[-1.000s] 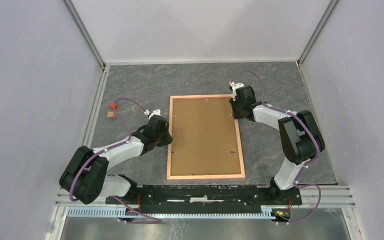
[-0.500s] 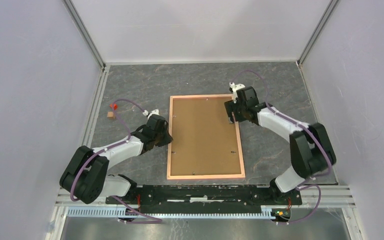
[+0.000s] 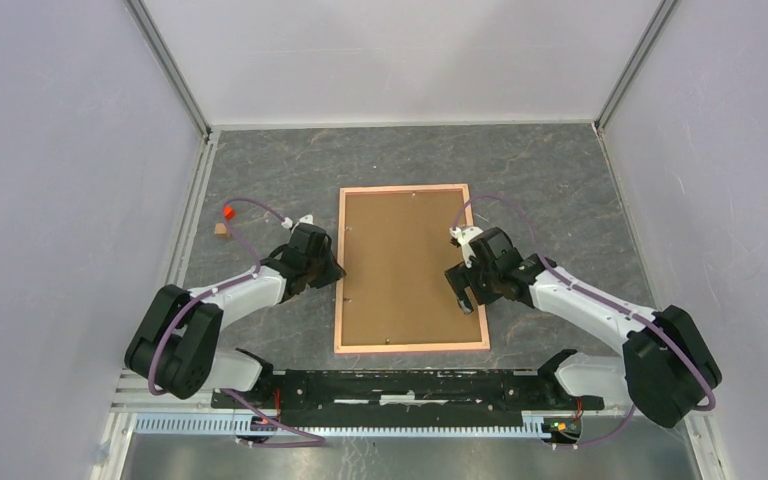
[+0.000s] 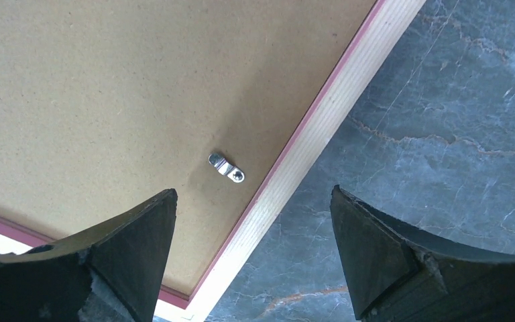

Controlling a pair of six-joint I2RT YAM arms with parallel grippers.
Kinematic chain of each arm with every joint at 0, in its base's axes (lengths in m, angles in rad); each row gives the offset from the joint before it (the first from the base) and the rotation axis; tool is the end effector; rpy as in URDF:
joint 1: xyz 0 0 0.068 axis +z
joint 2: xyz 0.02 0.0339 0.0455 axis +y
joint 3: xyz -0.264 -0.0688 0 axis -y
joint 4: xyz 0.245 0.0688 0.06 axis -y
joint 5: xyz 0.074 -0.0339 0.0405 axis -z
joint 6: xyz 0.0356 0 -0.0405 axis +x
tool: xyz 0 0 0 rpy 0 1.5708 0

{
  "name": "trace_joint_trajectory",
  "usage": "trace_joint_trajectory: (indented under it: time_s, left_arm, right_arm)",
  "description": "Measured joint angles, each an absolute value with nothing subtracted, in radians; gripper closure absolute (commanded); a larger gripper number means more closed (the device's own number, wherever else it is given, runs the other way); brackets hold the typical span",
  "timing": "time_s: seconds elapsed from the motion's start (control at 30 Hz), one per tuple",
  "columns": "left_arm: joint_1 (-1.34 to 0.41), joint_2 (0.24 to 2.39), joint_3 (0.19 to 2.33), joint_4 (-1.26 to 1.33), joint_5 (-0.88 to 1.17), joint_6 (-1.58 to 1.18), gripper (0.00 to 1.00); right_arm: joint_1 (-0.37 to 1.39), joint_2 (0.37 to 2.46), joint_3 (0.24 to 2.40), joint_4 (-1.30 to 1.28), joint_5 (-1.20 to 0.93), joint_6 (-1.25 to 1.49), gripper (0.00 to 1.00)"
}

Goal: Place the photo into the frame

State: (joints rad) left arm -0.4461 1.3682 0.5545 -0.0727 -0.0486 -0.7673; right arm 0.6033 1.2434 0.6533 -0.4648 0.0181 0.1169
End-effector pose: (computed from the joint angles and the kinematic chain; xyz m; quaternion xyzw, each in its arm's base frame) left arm 0.2245 -0.1054 0.1503 -0.1586 0.9283 -0.1725 0.2886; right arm 0.1866 0.1278 0.1817 -0.2306 0.9390 0.0817 0.2418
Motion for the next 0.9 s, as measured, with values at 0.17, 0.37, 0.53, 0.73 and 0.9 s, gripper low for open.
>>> trace_joint_trajectory:
  time_s: [0.17,0.37,0.53,0.73,0.9]
  left_arm:
    - [-0.445,1.368,0.554,-0.073,-0.047,-0.767,0.98]
    - [-0.445,1.367,0.554,-0.073,-0.046,-0.767,0.98]
    - [-0.443,1.367,0.553,-0.071,-0.043,-0.767,0.98]
    - [-0.443,1.365,0.55,-0.069,-0.043,-0.767,0.98]
    - [-0.443,1.364,0.549,-0.068,-0.043,-0.767,0.98]
  right_arm:
    - [0.603,1.229,0.635,-0.465,0.028,0.134,0.21]
    - [0.603,1.241,0.63,-0.463,0.04,0.138,0.23]
    - [0.603,1.246,0.629,-0.44,0.077,0.15,0.26]
    - [0.603,1.277,0.629,-0.407,0.09,0.163,0.3]
    - [0.603,1.298,0.628,-0.392,0.091,0.171,0.34]
